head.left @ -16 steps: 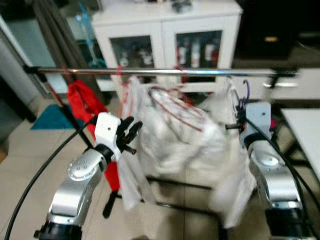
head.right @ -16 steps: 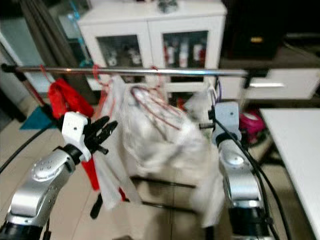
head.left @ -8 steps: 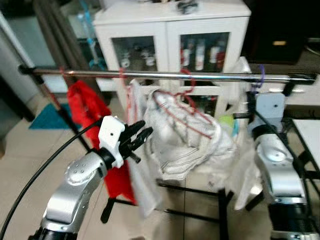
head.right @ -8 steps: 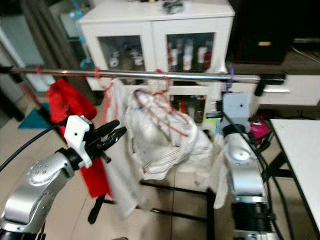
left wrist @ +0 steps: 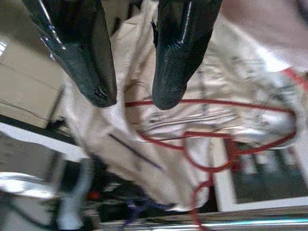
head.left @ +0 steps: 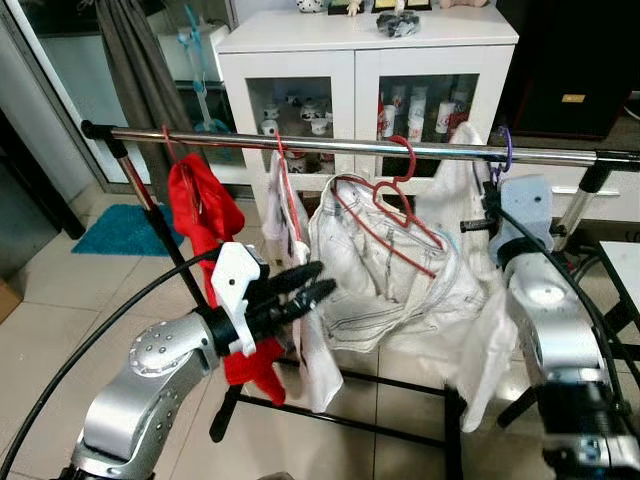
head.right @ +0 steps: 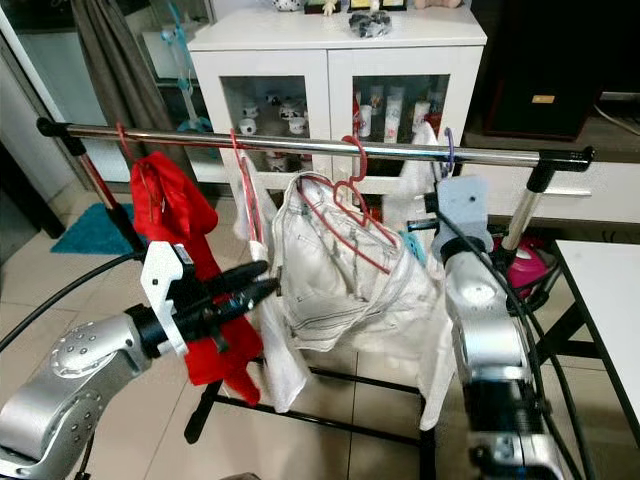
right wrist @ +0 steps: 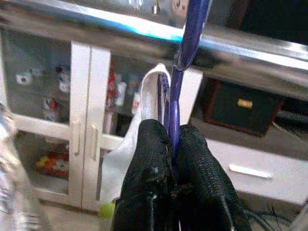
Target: Hang hanger
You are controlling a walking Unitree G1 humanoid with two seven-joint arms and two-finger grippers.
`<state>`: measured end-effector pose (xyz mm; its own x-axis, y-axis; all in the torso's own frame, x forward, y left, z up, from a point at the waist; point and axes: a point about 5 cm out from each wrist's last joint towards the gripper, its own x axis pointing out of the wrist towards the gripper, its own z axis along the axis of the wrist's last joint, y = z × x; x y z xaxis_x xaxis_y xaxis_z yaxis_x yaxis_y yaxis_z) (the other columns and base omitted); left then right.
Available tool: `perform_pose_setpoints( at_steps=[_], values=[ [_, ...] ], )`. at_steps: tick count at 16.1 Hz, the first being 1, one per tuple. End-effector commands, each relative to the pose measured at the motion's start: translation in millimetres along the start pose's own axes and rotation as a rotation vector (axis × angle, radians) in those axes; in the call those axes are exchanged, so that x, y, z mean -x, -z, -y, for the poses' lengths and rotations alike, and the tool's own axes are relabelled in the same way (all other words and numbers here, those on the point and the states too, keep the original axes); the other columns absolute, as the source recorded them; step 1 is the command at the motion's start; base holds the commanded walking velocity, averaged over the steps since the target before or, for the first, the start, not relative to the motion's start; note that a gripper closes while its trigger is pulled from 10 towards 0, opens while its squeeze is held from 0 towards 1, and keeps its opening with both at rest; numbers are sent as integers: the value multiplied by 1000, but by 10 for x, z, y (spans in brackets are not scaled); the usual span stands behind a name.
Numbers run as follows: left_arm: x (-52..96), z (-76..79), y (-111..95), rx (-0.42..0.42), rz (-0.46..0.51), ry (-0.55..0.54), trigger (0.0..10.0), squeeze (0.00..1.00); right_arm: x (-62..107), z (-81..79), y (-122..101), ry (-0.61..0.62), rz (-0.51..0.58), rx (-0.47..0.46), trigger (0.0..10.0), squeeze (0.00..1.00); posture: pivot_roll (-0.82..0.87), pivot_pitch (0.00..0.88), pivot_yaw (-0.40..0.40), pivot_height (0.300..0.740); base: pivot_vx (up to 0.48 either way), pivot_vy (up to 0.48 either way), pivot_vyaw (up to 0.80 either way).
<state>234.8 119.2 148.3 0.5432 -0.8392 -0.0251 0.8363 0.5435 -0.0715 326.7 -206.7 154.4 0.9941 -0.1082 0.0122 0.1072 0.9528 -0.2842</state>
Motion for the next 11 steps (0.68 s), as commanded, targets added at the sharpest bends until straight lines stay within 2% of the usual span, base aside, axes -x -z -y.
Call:
perform_pose_setpoints(
  at_steps=[1,3,4,5,7,8,10,11],
  values=[
    [-13,17,-27,-2,-6,31,10000,0,-40,32,-46,14,1,-12,10000,0,-1,0,114,740,0,0,0],
    [-51,71,-90,37,-2,123,10000,0,-153,84,8,16,-66,-13,10000,0,-3,0,123,740,0,0,0],
    [-58,82,-109,41,-5,142,10000,0,-187,105,100,11,-146,3,10000,0,-3,0,127,740,0,0,0],
    [-54,84,-114,42,-9,147,10000,0,-172,112,186,3,-206,21,10000,0,-2,0,129,740,0,0,0],
    [-44,80,-120,48,-16,152,10000,0,-103,94,254,-10,-215,-9,10000,0,0,2,132,740,0,0,0],
    [-31,60,-114,50,-19,135,10000,0,-39,97,232,-21,-154,-10,10000,1000,-1,4,136,740,0,0,0],
    [7,-51,-85,28,-32,36,10000,0,91,107,136,-43,-61,-92,10000,1000,-2,4,140,740,0,0,0],
    [66,-131,-45,7,-47,-47,10000,0,203,137,50,-53,-12,-85,10000,1000,4,6,140,740,0,0,0]
  ],
)
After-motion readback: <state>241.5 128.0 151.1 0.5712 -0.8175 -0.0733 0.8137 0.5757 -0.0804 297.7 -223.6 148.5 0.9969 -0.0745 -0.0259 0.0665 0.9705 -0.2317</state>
